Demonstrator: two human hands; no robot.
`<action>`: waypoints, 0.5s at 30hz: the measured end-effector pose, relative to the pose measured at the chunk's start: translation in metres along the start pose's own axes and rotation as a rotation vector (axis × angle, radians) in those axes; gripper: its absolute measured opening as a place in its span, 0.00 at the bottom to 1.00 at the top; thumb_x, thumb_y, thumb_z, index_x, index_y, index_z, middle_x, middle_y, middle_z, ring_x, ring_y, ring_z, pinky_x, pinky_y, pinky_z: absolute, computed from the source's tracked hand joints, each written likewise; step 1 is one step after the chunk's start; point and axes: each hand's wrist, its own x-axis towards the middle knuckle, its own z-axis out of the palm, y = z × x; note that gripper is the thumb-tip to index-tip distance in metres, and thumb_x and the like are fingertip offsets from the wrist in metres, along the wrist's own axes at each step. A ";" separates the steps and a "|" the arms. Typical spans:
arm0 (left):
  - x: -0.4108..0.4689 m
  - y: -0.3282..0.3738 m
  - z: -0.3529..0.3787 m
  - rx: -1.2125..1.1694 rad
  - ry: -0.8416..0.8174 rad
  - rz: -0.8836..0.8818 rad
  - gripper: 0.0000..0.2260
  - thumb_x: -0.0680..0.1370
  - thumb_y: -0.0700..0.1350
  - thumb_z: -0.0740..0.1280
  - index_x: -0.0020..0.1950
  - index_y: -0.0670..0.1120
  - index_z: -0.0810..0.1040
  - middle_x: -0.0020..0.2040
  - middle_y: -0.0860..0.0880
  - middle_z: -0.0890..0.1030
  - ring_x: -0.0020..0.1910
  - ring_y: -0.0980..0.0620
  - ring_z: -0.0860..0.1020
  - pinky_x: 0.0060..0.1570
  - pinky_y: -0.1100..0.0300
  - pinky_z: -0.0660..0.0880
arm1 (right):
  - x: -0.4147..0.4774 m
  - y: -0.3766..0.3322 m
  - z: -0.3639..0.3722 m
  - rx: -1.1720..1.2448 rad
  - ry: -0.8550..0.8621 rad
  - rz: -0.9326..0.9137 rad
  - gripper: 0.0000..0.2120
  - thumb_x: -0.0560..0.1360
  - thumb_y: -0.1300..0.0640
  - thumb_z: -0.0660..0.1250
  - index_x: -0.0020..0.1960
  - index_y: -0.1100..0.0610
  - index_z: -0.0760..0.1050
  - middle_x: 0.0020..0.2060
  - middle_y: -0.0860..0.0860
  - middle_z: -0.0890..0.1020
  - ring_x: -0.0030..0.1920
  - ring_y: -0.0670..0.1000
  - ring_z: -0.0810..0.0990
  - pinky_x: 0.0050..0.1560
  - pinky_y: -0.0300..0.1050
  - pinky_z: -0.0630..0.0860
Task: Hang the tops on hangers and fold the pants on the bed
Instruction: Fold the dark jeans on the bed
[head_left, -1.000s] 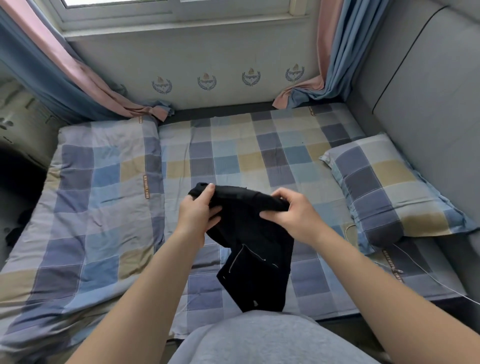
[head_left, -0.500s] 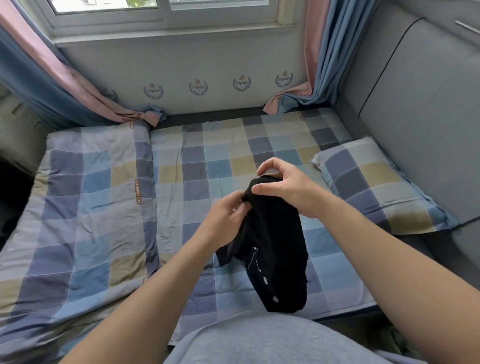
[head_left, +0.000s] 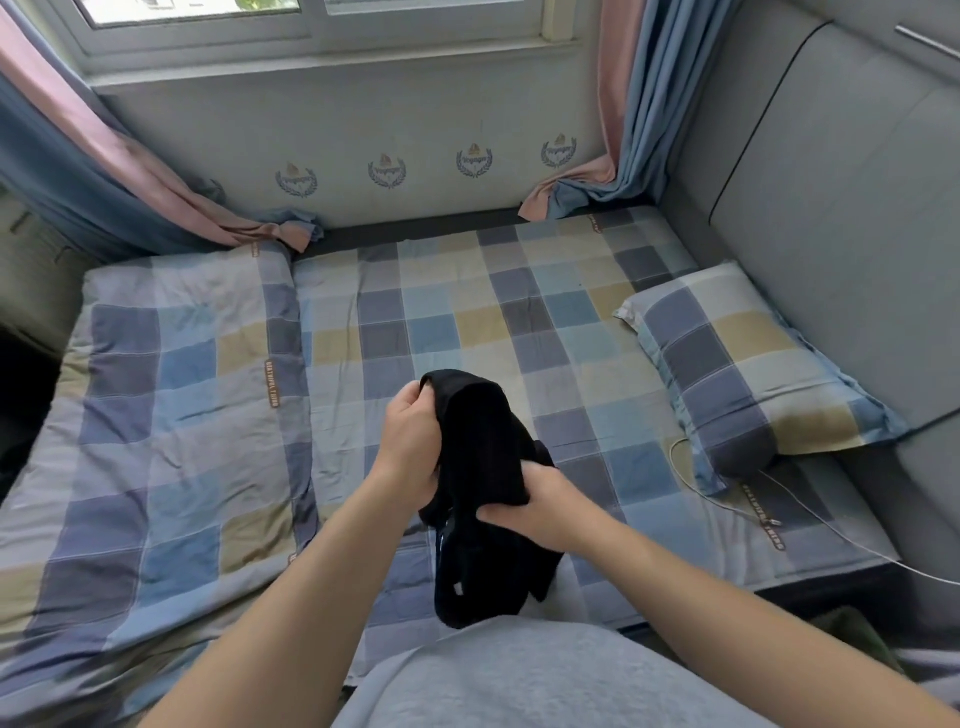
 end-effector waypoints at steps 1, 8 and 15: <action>0.000 0.000 -0.001 -0.012 -0.009 -0.003 0.12 0.85 0.45 0.59 0.54 0.42 0.80 0.46 0.43 0.84 0.42 0.49 0.83 0.37 0.55 0.81 | 0.002 0.005 0.006 -0.015 -0.016 0.025 0.17 0.71 0.42 0.71 0.58 0.45 0.78 0.49 0.41 0.82 0.51 0.43 0.81 0.50 0.40 0.78; 0.011 -0.007 -0.037 0.225 0.129 -0.056 0.10 0.83 0.40 0.56 0.56 0.37 0.73 0.48 0.42 0.77 0.46 0.45 0.75 0.46 0.50 0.75 | 0.014 0.016 -0.034 0.218 0.280 0.039 0.11 0.82 0.60 0.64 0.42 0.49 0.73 0.37 0.50 0.80 0.40 0.51 0.77 0.42 0.47 0.71; -0.008 -0.016 -0.026 0.485 -0.218 0.098 0.11 0.76 0.45 0.67 0.58 0.53 0.74 0.55 0.49 0.81 0.56 0.47 0.80 0.52 0.51 0.79 | 0.011 -0.040 -0.073 0.240 0.368 -0.175 0.11 0.79 0.55 0.70 0.39 0.58 0.77 0.33 0.53 0.77 0.36 0.52 0.75 0.40 0.49 0.71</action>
